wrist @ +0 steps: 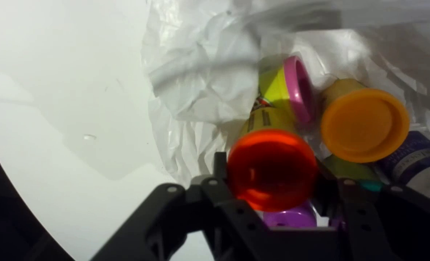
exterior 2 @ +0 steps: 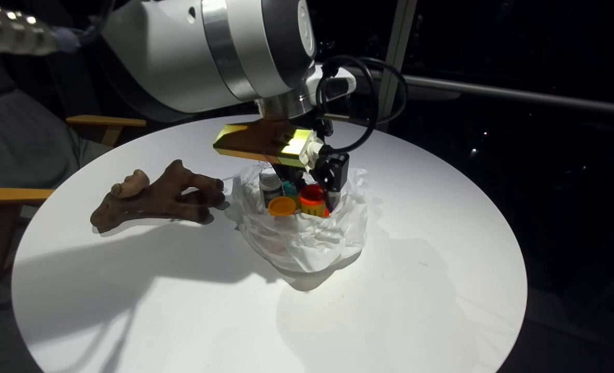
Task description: Put all the contents on the table into the plastic bag.
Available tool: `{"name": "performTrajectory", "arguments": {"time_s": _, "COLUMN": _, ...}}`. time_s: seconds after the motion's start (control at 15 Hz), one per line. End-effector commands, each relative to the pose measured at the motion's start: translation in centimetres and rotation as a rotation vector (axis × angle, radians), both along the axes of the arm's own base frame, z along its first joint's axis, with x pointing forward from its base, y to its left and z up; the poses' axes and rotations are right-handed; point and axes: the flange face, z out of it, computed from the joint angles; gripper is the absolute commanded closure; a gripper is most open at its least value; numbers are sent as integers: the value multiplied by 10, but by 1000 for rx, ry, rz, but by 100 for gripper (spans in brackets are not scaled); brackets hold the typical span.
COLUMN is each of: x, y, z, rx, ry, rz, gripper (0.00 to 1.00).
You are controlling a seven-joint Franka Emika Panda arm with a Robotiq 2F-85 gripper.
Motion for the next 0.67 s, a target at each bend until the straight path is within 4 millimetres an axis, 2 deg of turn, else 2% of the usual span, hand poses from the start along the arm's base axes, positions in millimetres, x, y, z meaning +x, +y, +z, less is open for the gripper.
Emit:
{"name": "performTrajectory", "arguments": {"time_s": 0.0, "x": 22, "y": 1, "z": -4, "rx": -29, "ry": -61, "rz": -1, "gripper": 72}}
{"name": "performTrajectory", "arguments": {"time_s": 0.33, "x": 16, "y": 15, "z": -29, "rx": -31, "ry": 19, "rz": 30, "gripper": 72}}
{"name": "performTrajectory", "arguments": {"time_s": 0.4, "x": 13, "y": 18, "z": -30, "rx": -38, "ry": 30, "rz": 29, "gripper": 22}}
{"name": "performTrajectory", "arguments": {"time_s": 0.47, "x": 11, "y": 20, "z": -32, "rx": -40, "ry": 33, "rz": 33, "gripper": 22}}
{"name": "performTrajectory", "arguments": {"time_s": 0.6, "x": 9, "y": 27, "z": -20, "rx": -41, "ry": 8, "rz": 33, "gripper": 8}}
